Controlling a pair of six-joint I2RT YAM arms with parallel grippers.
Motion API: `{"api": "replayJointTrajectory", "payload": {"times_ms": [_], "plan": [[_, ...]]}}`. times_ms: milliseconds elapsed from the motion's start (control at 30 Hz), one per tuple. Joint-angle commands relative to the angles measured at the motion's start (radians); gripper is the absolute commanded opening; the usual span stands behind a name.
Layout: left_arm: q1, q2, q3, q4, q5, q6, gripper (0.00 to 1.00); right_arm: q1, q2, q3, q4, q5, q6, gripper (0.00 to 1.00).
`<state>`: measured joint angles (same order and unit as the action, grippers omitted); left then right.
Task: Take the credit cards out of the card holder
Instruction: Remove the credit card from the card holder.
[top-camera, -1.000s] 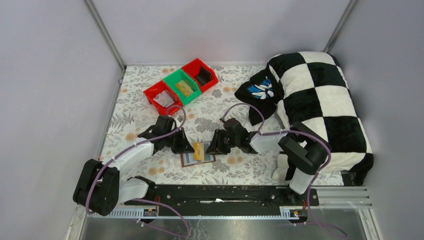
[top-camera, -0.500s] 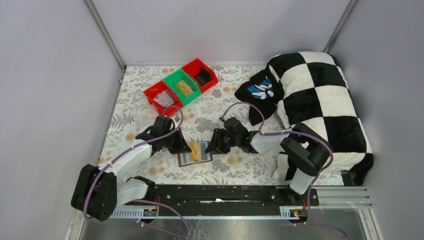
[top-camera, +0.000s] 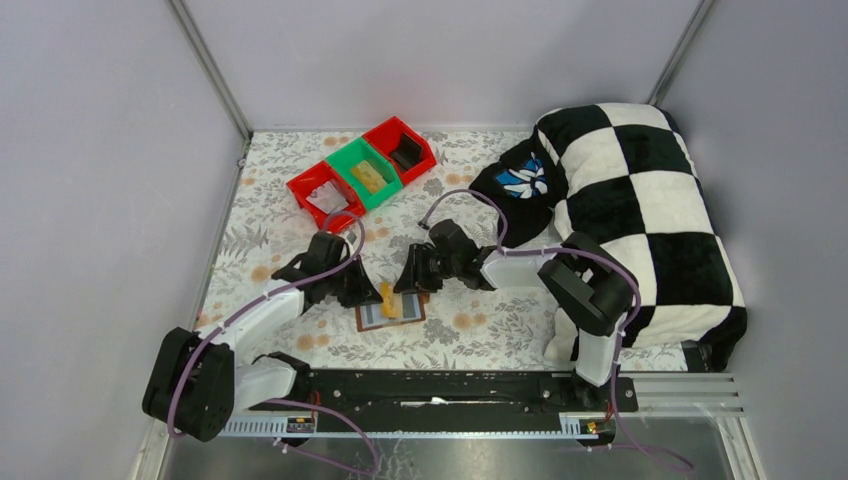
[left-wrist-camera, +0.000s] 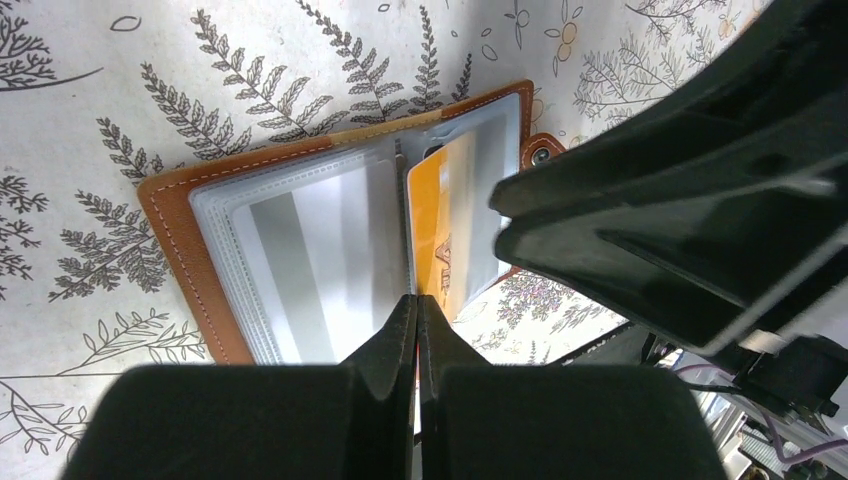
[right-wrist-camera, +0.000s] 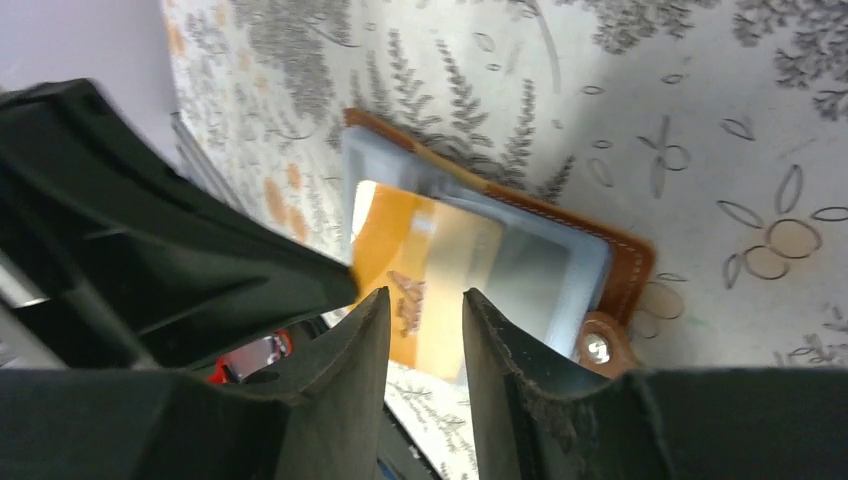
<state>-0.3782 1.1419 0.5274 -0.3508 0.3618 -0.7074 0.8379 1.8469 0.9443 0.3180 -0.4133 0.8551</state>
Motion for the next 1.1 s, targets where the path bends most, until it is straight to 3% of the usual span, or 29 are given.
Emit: {"api": "replayJointTrajectory", "payload": {"times_ms": [0, 467, 767, 1067], "plan": [[0.008, 0.01, 0.011, 0.055, 0.002, -0.009, 0.0, -0.003, 0.059, 0.003, -0.066, 0.036, -0.026, 0.38], [0.06, -0.088, -0.004, 0.017, -0.077, -0.036, 0.0, -0.026, 0.031, -0.07, -0.053, 0.086, 0.005, 0.38], [0.061, -0.105, 0.035, -0.056, -0.001, 0.021, 0.0, -0.028, -0.001, -0.067, -0.055, 0.067, 0.004, 0.39], [0.061, -0.056, 0.001, -0.003, 0.058, 0.002, 0.0, -0.027, -0.01, -0.074, 0.078, -0.023, 0.079, 0.4]]}}
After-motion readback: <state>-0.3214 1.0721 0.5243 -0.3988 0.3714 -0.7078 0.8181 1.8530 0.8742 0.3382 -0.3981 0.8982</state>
